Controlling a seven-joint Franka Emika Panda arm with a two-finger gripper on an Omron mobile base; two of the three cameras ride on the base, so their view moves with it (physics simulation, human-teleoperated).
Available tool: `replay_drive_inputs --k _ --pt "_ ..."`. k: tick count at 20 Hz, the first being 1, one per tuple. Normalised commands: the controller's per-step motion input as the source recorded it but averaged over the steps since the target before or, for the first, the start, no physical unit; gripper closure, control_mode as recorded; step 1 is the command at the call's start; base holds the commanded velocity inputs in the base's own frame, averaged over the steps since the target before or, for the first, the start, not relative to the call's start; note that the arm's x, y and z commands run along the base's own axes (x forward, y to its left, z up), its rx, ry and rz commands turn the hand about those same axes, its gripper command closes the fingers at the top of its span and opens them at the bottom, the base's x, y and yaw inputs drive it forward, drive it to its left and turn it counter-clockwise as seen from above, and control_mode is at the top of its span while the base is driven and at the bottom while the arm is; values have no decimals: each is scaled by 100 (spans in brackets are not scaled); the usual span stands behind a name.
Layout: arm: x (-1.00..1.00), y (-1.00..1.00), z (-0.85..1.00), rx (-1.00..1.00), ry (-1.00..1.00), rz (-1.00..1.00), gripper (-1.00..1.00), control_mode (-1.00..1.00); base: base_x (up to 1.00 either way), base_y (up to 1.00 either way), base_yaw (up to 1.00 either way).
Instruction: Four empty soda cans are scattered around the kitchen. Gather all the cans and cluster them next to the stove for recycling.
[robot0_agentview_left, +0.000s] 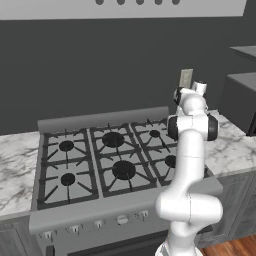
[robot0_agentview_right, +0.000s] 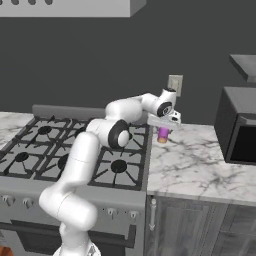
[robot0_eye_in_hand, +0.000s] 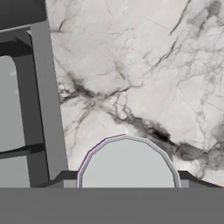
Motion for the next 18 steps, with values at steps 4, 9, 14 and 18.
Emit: replay_drive_inputs --k 4,9,14,18 --pt "0 0 -6 0 0 0 100 -100 0 0 0" --pt "0 0 -24 -1 -5 0 100 -100 0 0 0" --pt "0 0 -34 -3 -13 0 100 -100 0 0 0" --pt "0 0 -28 -1 -8 0 100 -100 0 0 0"
